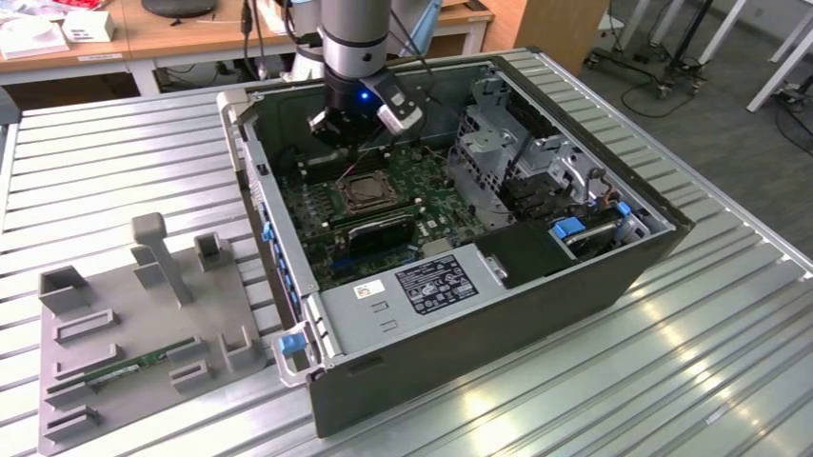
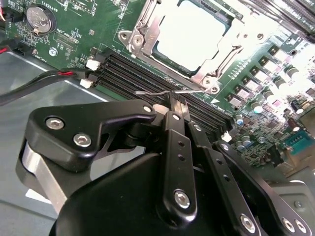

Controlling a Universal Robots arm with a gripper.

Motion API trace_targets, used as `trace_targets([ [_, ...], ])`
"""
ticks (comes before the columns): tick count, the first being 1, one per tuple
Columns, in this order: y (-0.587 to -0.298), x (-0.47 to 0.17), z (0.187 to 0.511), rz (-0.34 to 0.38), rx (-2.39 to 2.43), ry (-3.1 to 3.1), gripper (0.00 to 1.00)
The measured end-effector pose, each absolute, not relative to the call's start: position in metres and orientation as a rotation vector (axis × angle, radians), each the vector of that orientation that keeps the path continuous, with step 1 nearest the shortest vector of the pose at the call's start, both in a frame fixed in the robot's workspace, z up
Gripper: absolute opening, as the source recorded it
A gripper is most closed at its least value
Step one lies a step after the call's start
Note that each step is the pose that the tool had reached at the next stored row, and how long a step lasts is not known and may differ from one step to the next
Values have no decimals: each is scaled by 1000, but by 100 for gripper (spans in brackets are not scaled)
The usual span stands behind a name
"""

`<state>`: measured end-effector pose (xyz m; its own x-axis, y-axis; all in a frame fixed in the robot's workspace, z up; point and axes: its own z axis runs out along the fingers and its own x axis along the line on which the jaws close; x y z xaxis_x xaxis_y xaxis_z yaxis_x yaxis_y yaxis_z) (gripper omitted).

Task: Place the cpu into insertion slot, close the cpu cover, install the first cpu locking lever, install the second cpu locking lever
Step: 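Install the first cpu locking lever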

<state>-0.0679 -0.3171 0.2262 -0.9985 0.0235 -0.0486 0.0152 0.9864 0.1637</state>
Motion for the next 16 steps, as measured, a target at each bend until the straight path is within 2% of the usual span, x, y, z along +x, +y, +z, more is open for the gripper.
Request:
trace_targets([
  [16,-315,-64,223,253,30,3081,11],
])
